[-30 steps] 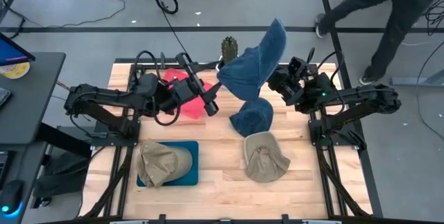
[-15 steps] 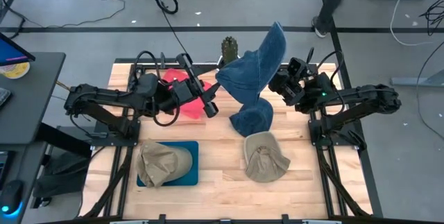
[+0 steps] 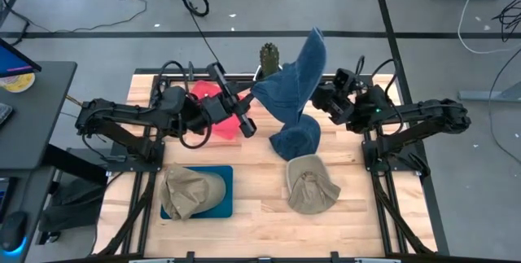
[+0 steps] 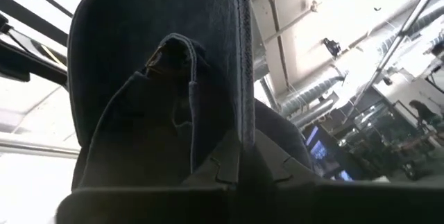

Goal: Pick & Place hat
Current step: Put the bottom blue cap into the red bin

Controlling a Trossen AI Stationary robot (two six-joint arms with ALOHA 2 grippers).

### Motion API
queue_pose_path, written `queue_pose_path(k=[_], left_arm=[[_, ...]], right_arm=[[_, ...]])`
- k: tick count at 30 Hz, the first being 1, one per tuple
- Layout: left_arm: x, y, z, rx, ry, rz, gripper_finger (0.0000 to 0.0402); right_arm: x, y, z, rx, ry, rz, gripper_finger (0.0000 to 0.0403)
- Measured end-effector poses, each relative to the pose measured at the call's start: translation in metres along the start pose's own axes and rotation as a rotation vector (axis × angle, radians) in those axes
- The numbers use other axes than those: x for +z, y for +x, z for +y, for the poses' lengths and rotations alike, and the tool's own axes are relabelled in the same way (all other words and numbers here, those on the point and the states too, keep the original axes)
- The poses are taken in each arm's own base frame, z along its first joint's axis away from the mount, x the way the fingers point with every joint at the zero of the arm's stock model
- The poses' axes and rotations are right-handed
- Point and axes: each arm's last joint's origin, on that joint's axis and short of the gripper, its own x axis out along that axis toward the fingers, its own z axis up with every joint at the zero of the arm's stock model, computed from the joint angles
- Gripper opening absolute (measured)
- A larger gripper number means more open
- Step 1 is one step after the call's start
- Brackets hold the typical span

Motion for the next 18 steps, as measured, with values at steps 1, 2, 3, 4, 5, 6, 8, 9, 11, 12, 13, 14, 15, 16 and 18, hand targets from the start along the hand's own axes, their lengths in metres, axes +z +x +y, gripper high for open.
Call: queue_pose_path(k=[1,2,3,4,5,6,8,9,11,12,13,14,15,16,18], left_arm=[[0.0,0.0,0.0,0.0,0.039,0.001,0.0029],[0.0,0.0,0.0,0.001,0.075,0.001,0.0029],[0.0,0.0,0.0,0.001,0.105,0.003,0.003],[0.0,0.0,0.0,0.001,0.128,0.003,0.003],[0.0,0.0,0.0,0.004,0.14,0.005,0.003],[0.0,0.0,0.0,0.008,0.156,0.011,0.0029],[0.0,0.0,0.001,0.016,0.18,0.021,0.0029],[-0.001,0.0,0.001,0.019,0.192,0.024,0.0029],[-0.001,0.0,0.001,0.02,0.226,0.027,0.0029],[-0.001,0.0,0.001,0.021,0.243,0.027,0.0029],[0.0,0.0,0.001,0.021,0.262,0.028,0.0029],[0.0,-0.001,0.002,0.022,0.281,0.028,0.0029],[0.001,-0.001,0.002,0.024,0.296,0.03,0.0029],[0.003,-0.002,0.003,0.03,0.311,0.032,0.0029],[0.004,-0.003,0.005,0.046,0.359,0.047,0.0029]], right_arm=[[0.0,0.0,0.0,-0.002,0.003,0.002,0.0017],[0.0,0.0,0.0,-0.003,0.008,0.004,0.0023],[0.0,0.0,0.0,-0.003,0.008,0.004,0.0032],[0.0,0.0,0.0,-0.002,0.008,0.004,0.0043],[0.0,0.0,0.0,-0.002,0.008,0.004,0.0055],[0.0,0.0,0.0,-0.001,0.008,0.003,0.0069],[0.002,0.0,0.002,0.001,0.008,0.0,0.0098],[0.003,-0.001,0.002,0.001,0.008,0.001,0.0112],[0.004,-0.001,0.003,-0.003,0.003,0.011,0.014],[0.005,-0.001,0.004,-0.009,0.003,0.019,0.0153],[0.007,-0.002,0.004,-0.013,0.001,0.025,0.0166],[0.01,-0.003,0.005,-0.008,-0.001,0.034,0.0177],[0.012,-0.003,0.006,0.0,-0.003,0.048,0.0187],[0.015,-0.004,0.008,0.007,-0.003,0.062,0.0197],[0.02,-0.006,0.009,0.006,0.009,0.101,0.0213]])
